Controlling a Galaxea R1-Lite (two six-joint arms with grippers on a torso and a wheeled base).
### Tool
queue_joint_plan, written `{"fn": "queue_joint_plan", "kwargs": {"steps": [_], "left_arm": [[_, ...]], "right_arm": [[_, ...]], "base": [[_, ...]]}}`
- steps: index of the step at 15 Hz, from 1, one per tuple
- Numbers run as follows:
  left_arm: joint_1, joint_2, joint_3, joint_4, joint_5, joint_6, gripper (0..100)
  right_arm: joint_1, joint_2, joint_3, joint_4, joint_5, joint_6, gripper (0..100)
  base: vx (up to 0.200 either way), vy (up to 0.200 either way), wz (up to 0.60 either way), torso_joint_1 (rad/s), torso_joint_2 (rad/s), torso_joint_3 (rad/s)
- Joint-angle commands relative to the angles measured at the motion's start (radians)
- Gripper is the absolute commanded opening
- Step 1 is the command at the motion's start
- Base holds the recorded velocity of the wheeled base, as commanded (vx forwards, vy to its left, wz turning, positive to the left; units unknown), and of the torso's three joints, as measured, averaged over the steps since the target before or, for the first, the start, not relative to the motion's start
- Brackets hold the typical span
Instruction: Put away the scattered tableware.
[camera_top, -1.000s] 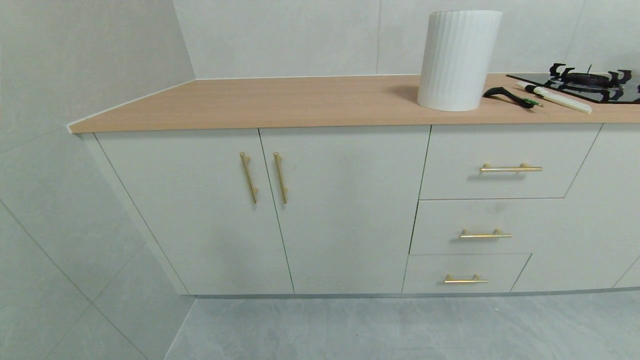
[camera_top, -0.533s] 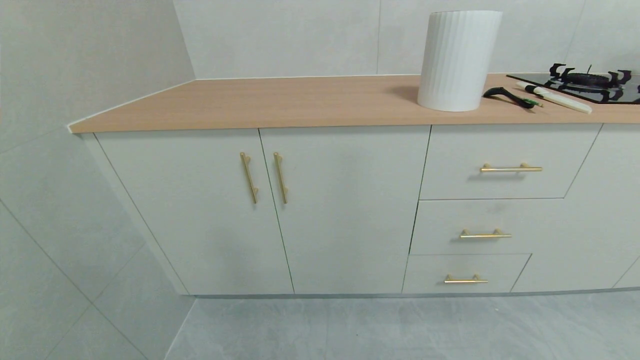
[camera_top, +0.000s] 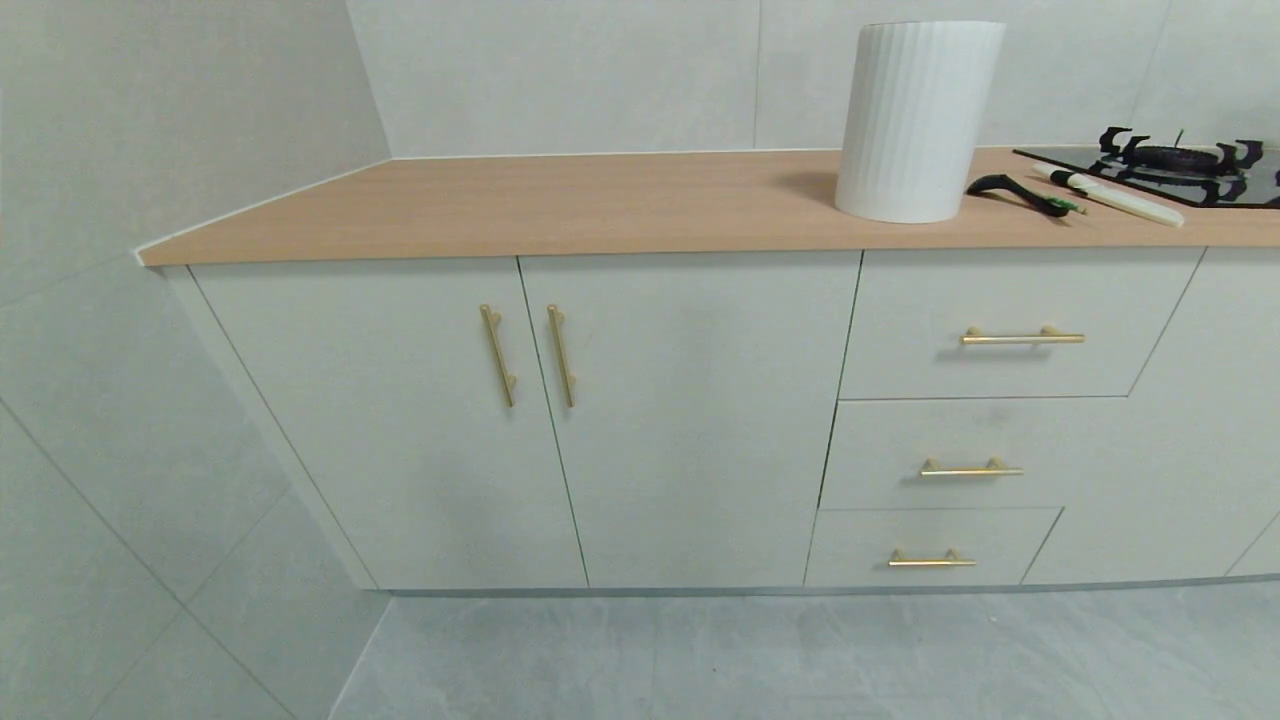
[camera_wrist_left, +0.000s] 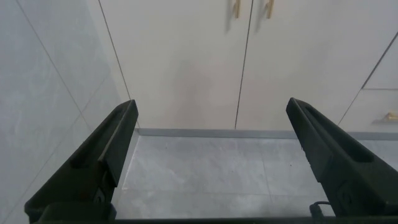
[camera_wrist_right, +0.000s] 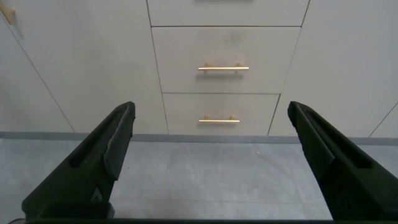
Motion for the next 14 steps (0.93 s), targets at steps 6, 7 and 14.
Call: {"fn": "queue_joint_plan", "kwargs": {"steps": [6,7,14], "left_arm": [[0.0,0.001,0.0,0.001,0.0,0.002,100],[0.0,0.001,0.0,0.001,0.0,0.003,100],[0.0,0.001,0.0,-0.001,0.0,0.008,100]], "right_arm": [[0.0,0.003,0.0,0.0,0.0,0.001,100],[0.0,0.003,0.0,0.0,0.0,0.001,100],[0.0,0.003,0.0,0.0,0.0,0.001,100]], "base": [[0.0,-0.2,0.0,0.002,0.0,0.005],[0.0,-0.2,0.0,0.007,0.0,0.002],[0.0,-0.171,0.0,0.001,0.0,0.003]]}}
